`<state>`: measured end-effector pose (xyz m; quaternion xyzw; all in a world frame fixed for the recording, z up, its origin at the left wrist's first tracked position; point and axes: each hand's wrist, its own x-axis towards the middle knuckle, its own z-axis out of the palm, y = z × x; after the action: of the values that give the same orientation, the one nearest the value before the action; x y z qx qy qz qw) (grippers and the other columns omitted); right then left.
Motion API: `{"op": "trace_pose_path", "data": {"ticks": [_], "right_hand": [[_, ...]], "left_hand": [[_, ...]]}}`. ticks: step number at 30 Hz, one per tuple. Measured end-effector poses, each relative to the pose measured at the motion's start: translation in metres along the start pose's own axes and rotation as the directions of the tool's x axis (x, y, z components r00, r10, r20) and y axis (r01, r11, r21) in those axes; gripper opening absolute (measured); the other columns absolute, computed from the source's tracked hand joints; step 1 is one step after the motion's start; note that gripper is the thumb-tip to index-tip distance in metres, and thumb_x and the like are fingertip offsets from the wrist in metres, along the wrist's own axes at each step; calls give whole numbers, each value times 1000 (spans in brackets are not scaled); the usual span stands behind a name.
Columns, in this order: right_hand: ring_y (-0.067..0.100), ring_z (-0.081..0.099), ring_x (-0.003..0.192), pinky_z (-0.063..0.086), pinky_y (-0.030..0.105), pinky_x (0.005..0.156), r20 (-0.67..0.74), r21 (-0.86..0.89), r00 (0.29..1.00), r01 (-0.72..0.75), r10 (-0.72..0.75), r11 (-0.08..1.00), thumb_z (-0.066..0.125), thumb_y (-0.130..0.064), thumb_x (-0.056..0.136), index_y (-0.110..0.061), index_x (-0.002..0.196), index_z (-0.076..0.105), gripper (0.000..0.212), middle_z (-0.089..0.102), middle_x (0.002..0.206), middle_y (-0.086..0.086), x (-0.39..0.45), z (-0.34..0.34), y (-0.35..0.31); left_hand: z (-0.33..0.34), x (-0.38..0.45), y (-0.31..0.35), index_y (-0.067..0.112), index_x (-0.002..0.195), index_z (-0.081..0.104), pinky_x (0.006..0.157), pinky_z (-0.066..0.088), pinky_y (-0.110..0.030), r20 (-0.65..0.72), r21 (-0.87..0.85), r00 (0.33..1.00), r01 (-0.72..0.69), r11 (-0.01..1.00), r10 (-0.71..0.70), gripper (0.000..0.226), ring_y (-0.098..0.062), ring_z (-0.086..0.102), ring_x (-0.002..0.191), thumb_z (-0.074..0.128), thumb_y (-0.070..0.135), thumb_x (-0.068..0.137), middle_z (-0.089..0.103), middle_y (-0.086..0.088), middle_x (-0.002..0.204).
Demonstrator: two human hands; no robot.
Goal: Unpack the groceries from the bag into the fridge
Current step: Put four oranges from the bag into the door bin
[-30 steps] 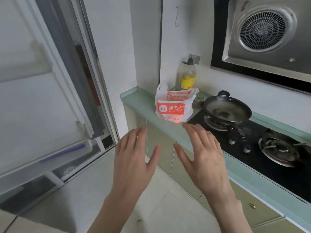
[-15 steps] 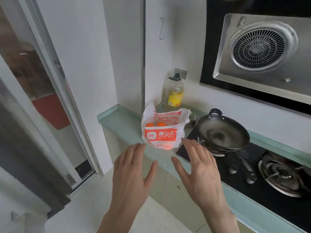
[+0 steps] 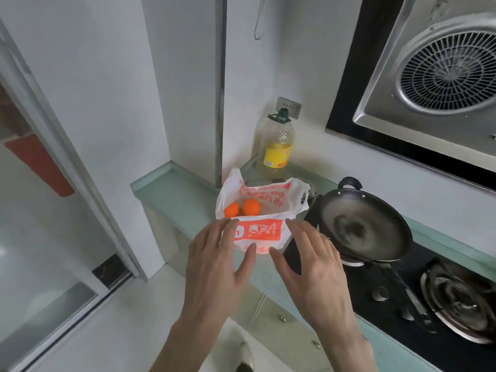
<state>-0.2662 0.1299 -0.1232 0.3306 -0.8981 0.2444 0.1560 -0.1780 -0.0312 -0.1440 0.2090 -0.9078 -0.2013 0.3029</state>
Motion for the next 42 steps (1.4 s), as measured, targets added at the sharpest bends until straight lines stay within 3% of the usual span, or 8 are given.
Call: {"op": "trace_pose_path", "data": {"ticks": [7, 13, 20, 26, 31, 34, 38, 42], "right_hand": [[18, 55, 129, 40, 34, 108, 47, 75, 999, -6, 2, 997, 61, -47, 98, -22, 144, 51, 53, 58, 140, -6, 69, 40, 27], [22, 59, 127, 44, 38, 104, 152, 75, 988, 10, -22, 997, 65, -46, 96, -21, 136, 58, 48, 62, 137, -3, 121, 87, 66], [23, 59, 128, 42, 39, 110, 325, 94, 945, 8, -39, 995, 56, -50, 99, -24, 138, 57, 47, 63, 138, -4, 178, 141, 104], [22, 56, 131, 40, 40, 110, 493, 127, 869, -25, -42, 992, 50, -42, 102, -24, 140, 55, 42, 60, 140, -2, 218, 186, 117], [25, 51, 134, 43, 43, 109, 633, 100, 774, -39, -34, 994, 44, -31, 107, -26, 149, 48, 42, 52, 150, -2, 248, 221, 126], [26, 46, 141, 40, 44, 113, 726, 33, 687, -50, 11, 998, 44, -36, 107, -24, 153, 42, 48, 47, 156, 1, 263, 244, 136], [29, 48, 138, 42, 45, 111, 831, -23, 552, -93, 71, 995, 45, -40, 106, -15, 152, 42, 53, 49, 154, 9, 279, 272, 146], [29, 28, 152, 34, 48, 119, 802, -12, 593, -107, 74, 994, 48, -38, 105, -19, 159, 29, 61, 25, 168, 6, 285, 289, 154]], "left_hand": [[47, 49, -12, 22, 133, 55, 103, 49, -37, 37, -5, 998, 47, 999, -47, 50, -18, 56, 122, 46, 55, 97, 62, 5, 129], [102, 96, -25, 26, 129, 57, 89, 54, -35, 119, -27, 984, 136, 990, -132, 39, -16, 57, 111, 50, 49, 98, 64, 9, 121], [158, 143, -48, 23, 118, 62, 81, 50, -31, 199, 53, 958, 199, 979, -205, 41, -17, 57, 100, 39, 50, 96, 66, 8, 111], [210, 180, -65, 24, 129, 59, 89, 49, -34, 423, 55, 873, 242, 969, -242, 33, -18, 58, 109, 44, 38, 104, 63, 5, 128], [234, 202, -98, 18, 126, 57, 93, 48, -41, 494, 225, 804, 249, 942, -331, 31, -24, 55, 111, 41, 33, 104, 61, -1, 123], [235, 212, -120, 18, 136, 54, 99, 47, -40, 478, 298, 807, 223, 928, -347, 38, -24, 54, 118, 44, 35, 104, 60, -2, 132], [244, 220, -132, 21, 138, 52, 98, 50, -41, 541, 209, 778, 244, 947, -320, 37, -22, 58, 118, 47, 35, 104, 60, -1, 130], [261, 220, -138, 25, 136, 51, 92, 52, -38, 602, 167, 759, 185, 968, -249, 35, -21, 63, 108, 46, 37, 103, 63, 1, 122]]}}
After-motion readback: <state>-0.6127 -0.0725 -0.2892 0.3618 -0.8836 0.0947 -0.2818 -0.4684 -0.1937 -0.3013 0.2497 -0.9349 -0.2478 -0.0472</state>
